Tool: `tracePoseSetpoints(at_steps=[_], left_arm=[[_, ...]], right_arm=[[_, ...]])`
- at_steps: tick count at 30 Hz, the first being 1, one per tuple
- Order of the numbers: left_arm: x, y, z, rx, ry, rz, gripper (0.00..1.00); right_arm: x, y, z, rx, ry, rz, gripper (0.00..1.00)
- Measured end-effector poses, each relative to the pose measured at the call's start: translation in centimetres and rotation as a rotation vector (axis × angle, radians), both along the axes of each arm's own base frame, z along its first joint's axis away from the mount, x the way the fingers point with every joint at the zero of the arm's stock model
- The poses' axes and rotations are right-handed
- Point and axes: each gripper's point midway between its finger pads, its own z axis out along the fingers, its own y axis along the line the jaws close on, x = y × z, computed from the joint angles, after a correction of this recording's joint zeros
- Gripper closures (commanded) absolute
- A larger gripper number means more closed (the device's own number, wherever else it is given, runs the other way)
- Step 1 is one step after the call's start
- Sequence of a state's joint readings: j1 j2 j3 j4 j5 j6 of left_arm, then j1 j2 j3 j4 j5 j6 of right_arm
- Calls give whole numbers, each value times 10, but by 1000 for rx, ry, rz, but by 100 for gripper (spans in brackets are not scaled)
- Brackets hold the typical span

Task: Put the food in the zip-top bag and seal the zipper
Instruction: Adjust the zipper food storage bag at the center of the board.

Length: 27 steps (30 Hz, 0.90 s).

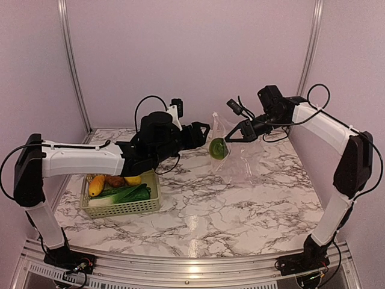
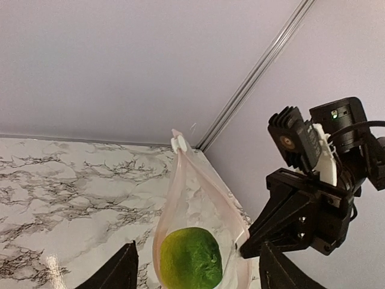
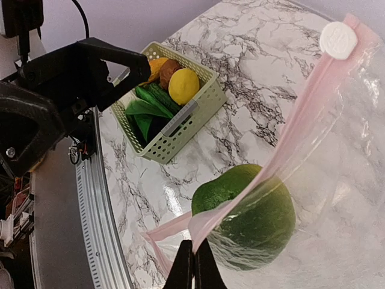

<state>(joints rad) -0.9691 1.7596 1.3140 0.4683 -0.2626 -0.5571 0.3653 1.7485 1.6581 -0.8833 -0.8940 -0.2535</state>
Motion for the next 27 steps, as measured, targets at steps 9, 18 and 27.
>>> tracePoseSetpoints(at_steps=[9,18,27], left_arm=[[-10,-23,-66,10,214,-102,52],[-29,-44,-109,16,369,-229,61],[-25,-69,-126,21,438,-277,87]], right_arm=[[0,0,0,1,-1,1,100],[1,0,1,2,-9,-1,100],[2,0,1,3,-11,-1,100]])
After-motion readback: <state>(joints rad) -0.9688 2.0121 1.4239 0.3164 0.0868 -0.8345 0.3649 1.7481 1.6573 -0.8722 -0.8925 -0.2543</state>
